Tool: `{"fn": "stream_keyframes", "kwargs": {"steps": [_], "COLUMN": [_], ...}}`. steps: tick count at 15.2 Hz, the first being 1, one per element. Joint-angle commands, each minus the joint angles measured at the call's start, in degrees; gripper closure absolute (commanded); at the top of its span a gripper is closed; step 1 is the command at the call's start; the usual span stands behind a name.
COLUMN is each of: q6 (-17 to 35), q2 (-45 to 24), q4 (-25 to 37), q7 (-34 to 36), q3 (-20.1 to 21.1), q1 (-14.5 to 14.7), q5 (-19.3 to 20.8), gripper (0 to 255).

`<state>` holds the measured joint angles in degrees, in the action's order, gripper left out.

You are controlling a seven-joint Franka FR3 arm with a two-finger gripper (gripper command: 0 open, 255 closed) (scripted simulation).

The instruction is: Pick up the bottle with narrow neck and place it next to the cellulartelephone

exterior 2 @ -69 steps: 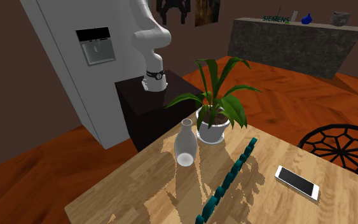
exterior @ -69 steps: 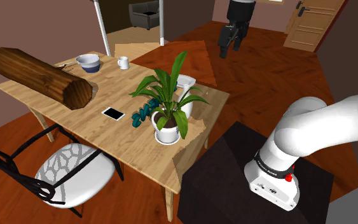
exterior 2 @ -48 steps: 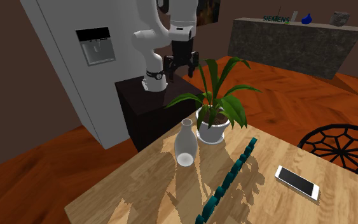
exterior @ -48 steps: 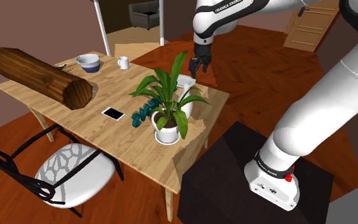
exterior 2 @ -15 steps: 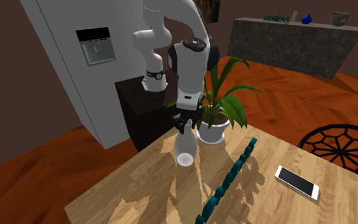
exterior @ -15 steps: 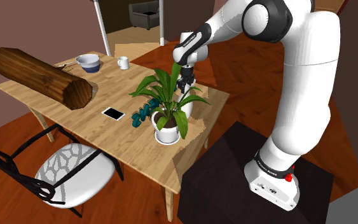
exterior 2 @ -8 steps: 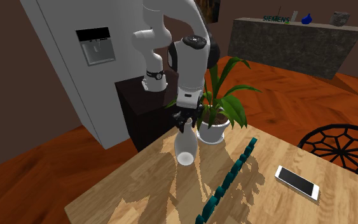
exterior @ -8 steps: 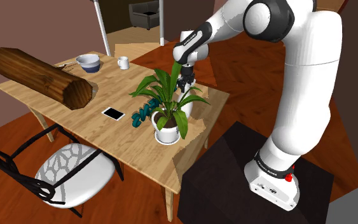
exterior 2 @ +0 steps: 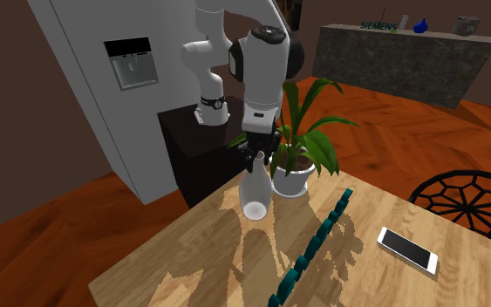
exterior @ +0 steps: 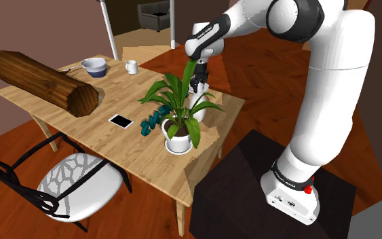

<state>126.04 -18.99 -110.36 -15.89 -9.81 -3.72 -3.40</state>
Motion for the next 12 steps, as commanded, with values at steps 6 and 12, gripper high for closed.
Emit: {"fn": "stream_keyframes", "kwargs": {"steps": [6, 12], "q6": [-4.6, -8.6], "q2": [2.9, 4.9], "q4": [1.7, 3.8], "q7": [0.4, 0.7], "q3": [-0.3, -0.4], "q1": [0.2, 0.3], "q5": [0.7, 1.1], "gripper": [255, 255]}}
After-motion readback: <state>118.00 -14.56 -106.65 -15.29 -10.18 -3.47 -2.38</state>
